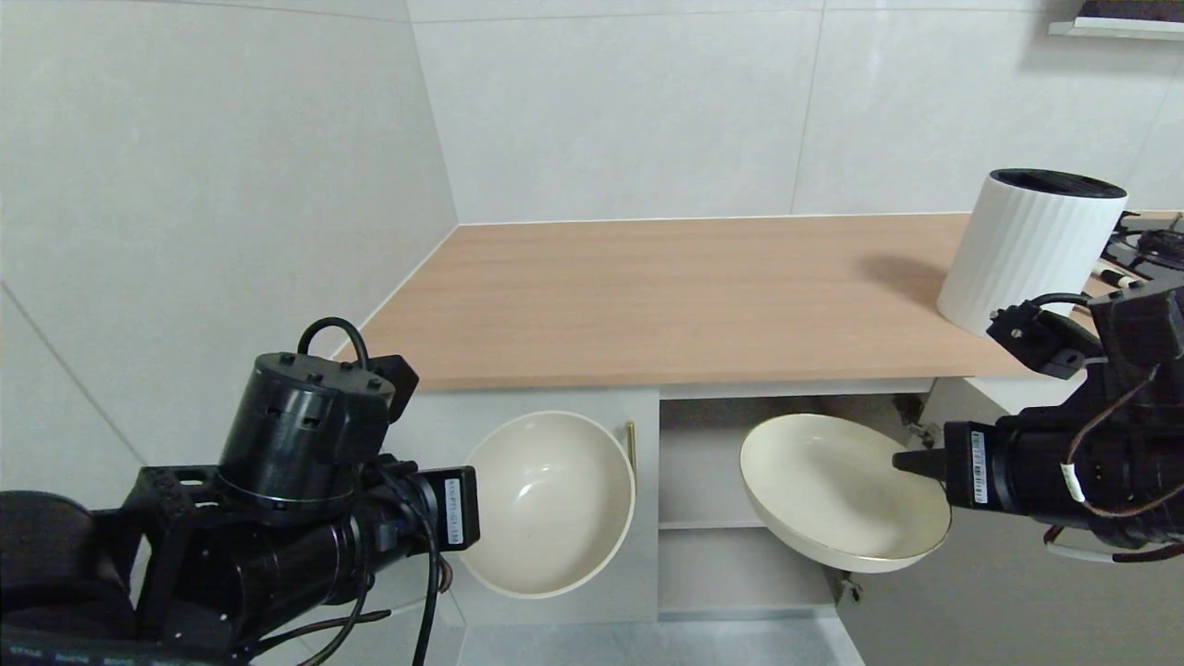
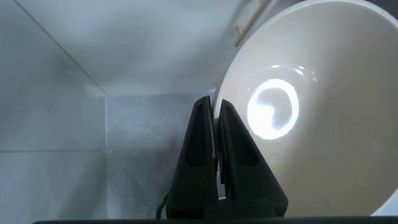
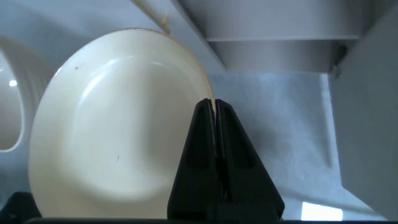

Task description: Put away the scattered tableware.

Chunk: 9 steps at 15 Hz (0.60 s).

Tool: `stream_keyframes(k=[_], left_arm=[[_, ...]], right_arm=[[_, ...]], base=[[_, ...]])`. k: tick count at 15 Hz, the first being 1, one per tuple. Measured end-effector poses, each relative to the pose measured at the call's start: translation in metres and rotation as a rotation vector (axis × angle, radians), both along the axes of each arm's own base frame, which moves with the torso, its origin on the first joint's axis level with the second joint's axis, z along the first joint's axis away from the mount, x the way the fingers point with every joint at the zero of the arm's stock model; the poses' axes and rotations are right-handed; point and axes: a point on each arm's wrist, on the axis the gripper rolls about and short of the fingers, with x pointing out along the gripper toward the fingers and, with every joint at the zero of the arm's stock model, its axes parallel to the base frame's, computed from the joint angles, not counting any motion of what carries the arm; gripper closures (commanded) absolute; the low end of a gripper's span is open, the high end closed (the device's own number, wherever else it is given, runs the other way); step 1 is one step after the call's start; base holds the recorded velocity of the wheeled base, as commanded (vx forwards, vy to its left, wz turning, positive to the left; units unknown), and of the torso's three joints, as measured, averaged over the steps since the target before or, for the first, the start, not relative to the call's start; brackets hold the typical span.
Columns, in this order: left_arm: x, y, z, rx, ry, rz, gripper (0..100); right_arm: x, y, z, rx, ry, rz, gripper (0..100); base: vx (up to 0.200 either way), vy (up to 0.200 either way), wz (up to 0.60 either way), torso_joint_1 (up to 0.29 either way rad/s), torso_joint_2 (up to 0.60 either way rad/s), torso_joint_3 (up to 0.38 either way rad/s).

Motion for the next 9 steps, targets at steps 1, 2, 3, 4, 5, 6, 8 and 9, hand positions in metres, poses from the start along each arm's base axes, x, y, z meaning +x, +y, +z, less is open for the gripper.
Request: stream_keyframes(k=[1,2,3,4,5,6,8,9], left_arm=[[0.0004,0.0002,-0.0005,0.002,0.002,0.002,100],[0.0005,0.0,-0.0006,0.001,0.002,0.001,100],[0.0007,-0.0004,-0.0004,0.0,0.0,0.0,100],[0.0006,-0.0001,-0.0009,0.003,0.004,0.001,100],[0.0004,-0.0006,-0.0008,0.002,0.003,-0.001,100],[0.0006,-0.0005,-0.0013,0.003,0.005,-0.001,100],[0.0013,-0.0007,-0.0021,0.005,0.007,0.001,100],[0.0014,-0.001,-0.0027,0.007,0.009,0.0,100]], right_arm=[[0.0016,0.0003,-0.002,0.006,-0.015,-0.002,100],[0.0018,0.0003,-0.0045,0.004,-0.012,-0.003,100],[0.0019,0.0006,-0.0059,0.004,-0.01,-0.001,100],[0.0016,0.0003,-0.0082,-0.002,0.0,-0.002,100],[0.0017,0.0006,-0.008,-0.001,-0.002,-0.001,100],[0.0017,0.0006,-0.0084,-0.003,-0.002,0.0,100],[0.0021,0.0007,-0.0092,-0.006,0.0,-0.001,100],[0.0021,0.0007,-0.0092,-0.006,0.001,0.0,100]], base=[[-0.2,0.0,0.0,0.022,0.0,-0.002],[0.0,0.0,0.0,0.0,0.0,0.0],[0.0,0.0,0.0,-0.076,0.23,0.119],[0.0,0.0,0.0,-0.149,0.33,0.212],[0.0,0.0,0.0,-0.183,0.4,0.261],[0.0,0.0,0.0,-0.173,0.45,0.261],[0.0,0.0,0.0,-0.173,0.47,0.276],[0.0,0.0,0.0,-0.183,0.47,0.29]])
